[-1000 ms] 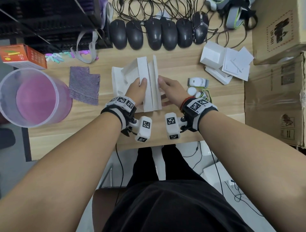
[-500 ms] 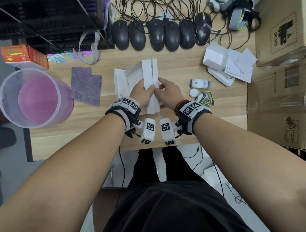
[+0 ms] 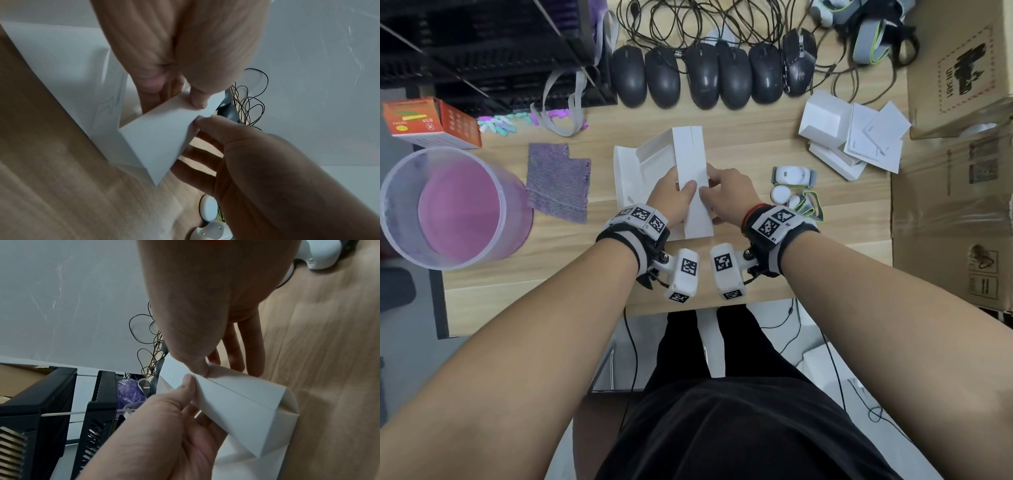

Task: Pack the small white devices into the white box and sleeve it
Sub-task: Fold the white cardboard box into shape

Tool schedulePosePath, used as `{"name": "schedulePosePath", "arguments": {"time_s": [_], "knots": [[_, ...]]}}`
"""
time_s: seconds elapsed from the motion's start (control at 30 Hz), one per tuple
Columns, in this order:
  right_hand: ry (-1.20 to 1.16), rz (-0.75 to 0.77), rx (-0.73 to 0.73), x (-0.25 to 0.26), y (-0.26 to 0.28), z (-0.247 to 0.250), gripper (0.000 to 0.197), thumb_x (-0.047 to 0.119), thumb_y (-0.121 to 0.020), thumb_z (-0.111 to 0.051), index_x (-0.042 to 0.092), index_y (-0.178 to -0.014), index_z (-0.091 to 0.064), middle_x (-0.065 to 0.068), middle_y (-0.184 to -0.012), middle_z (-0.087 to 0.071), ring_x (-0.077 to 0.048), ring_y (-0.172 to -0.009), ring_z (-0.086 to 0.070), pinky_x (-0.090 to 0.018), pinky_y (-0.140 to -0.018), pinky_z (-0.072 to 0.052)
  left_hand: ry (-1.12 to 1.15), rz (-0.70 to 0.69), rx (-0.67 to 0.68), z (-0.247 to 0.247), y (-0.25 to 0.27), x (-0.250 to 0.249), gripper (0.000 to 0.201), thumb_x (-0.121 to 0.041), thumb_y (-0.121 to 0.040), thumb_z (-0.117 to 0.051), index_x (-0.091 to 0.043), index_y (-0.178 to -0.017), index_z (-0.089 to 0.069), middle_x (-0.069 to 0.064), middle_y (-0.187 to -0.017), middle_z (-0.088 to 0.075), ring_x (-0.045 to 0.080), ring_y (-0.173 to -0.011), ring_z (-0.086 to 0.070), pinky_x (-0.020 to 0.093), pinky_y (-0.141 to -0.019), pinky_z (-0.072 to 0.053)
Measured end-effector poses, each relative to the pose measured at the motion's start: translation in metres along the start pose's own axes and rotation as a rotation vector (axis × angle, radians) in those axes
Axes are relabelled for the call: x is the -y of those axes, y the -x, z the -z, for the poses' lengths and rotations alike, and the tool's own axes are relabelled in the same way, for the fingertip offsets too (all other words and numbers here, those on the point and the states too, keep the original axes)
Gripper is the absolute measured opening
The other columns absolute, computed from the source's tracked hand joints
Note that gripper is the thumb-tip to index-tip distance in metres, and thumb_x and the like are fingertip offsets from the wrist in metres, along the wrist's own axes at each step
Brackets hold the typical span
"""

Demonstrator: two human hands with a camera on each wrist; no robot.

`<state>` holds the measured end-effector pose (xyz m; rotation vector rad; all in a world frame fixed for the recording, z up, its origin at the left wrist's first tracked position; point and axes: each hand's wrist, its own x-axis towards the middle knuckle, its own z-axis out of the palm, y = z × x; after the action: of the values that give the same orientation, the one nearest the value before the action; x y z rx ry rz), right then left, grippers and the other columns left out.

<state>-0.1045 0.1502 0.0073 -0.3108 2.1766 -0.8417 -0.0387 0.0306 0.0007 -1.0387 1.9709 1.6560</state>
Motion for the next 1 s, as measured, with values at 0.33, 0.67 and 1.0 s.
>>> {"name": "schedulePosePath", "arguments": {"time_s": [0.33, 0.67, 1.0], "knots": [[0.000, -0.017, -0.020, 0.004, 0.001, 0.004, 0.033, 0.025, -0.089, -0.052, 0.024, -0.121, -0.061, -0.004, -0.093, -0.065, -0.029, -0.086, -0.067, -0.047, -0.072, -0.060, -0.008, 0.020, 0.001, -0.009, -0.005, -0.001, 0.070, -0.056, -0.079, -0.051, -0.022, -0.139, -0.044, 0.002, -0.125, -0.065, 0.026, -0.113, -0.064, 0.049, -0.100, -0.051], [-0.017, -0.024, 0.038, 0.008, 0.003, 0.010, 0.032, 0.020, -0.092, -0.050, 0.020, -0.123, -0.061, -0.010, -0.098, -0.064, -0.029, -0.073, -0.070, -0.042, -0.056, -0.062, -0.106, -0.024, -0.008, -0.007, -0.006, -0.008, 0.063, -0.040, -0.085, -0.054, -0.031, -0.144, -0.033, -0.004, -0.128, -0.059, 0.024, -0.114, -0.060, 0.051, -0.094, -0.053], [-0.044, -0.023, 0.074, 0.006, 0.002, 0.015, 0.033, 0.015, -0.092, -0.050, 0.017, -0.123, -0.060, -0.015, -0.108, -0.063, -0.031, -0.069, -0.072, -0.044, -0.060, -0.063, -0.095, -0.100, 0.039, -0.004, -0.001, -0.015, 0.060, -0.023, -0.102, -0.049, -0.031, -0.154, -0.020, -0.003, -0.132, -0.057, 0.019, -0.115, -0.059, 0.039, -0.096, -0.050]]}}
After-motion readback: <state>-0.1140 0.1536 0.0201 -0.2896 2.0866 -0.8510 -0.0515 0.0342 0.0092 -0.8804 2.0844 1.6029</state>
